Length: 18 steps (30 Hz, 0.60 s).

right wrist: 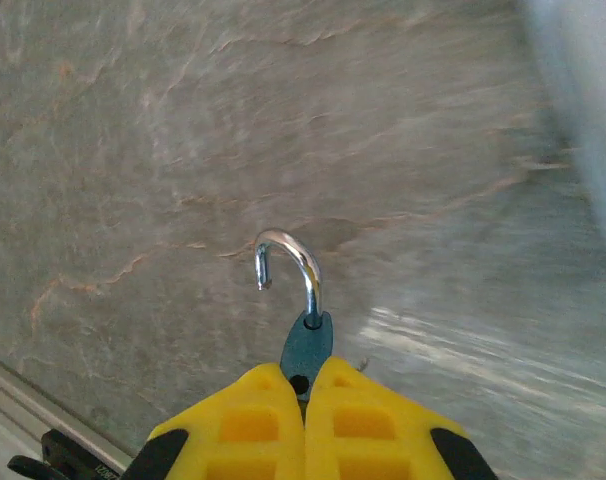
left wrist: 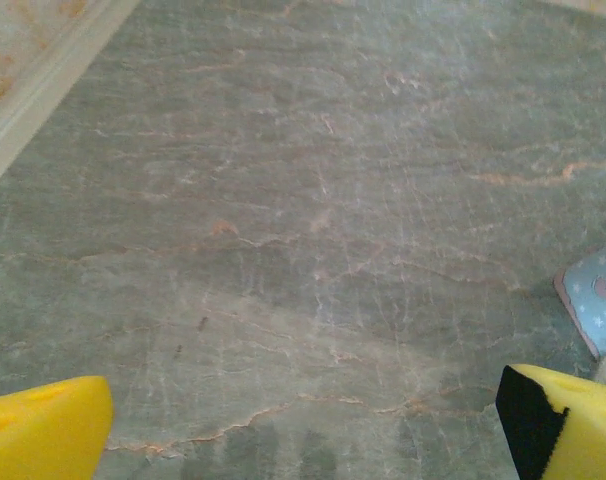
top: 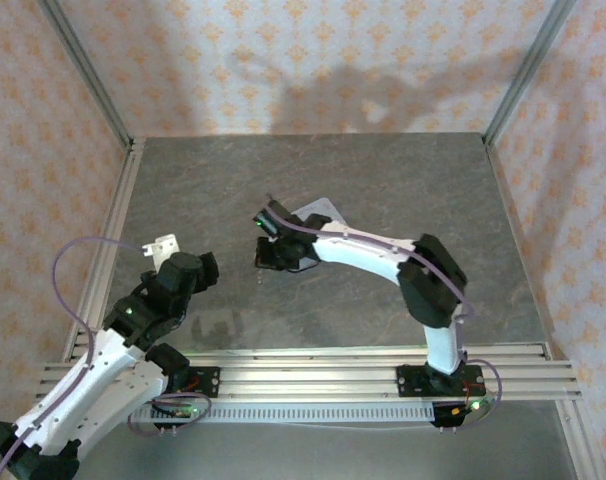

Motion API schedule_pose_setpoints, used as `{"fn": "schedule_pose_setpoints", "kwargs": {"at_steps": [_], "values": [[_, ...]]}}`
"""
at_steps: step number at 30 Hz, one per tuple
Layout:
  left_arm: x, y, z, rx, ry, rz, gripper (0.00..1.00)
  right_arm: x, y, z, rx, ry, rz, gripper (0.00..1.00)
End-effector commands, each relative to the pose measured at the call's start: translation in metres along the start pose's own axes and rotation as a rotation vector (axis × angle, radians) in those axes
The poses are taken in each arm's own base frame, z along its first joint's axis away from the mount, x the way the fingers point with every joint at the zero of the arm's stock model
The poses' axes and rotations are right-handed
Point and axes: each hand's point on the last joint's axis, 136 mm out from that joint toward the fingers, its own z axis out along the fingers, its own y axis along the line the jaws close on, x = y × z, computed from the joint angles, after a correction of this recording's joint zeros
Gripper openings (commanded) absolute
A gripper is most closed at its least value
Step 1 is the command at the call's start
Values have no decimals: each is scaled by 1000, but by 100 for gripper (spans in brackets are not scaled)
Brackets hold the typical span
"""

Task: Unlock the padlock with the key

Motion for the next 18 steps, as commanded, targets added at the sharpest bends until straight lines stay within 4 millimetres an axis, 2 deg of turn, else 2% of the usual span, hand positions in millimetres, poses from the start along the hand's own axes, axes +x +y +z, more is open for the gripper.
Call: {"fn": "schedule_pose_setpoints", "kwargs": {"at_steps": [1, 5, 10, 13, 18], "values": [[3, 25, -5, -90, -13, -7, 100, 8, 16, 22, 7, 59, -36, 0], [8, 28, -5, -90, -3, -5, 100, 10, 21, 50, 21, 106, -39, 0], [16, 27, -2, -78, 11, -1, 100, 10, 14, 76, 57, 134, -31, 0], [18, 26, 0, -71, 15, 1, 100, 10, 6, 86, 89, 142, -31, 7], [20, 25, 1, -64, 18, 8, 100, 5, -4, 89, 129, 135, -35, 28]]}}
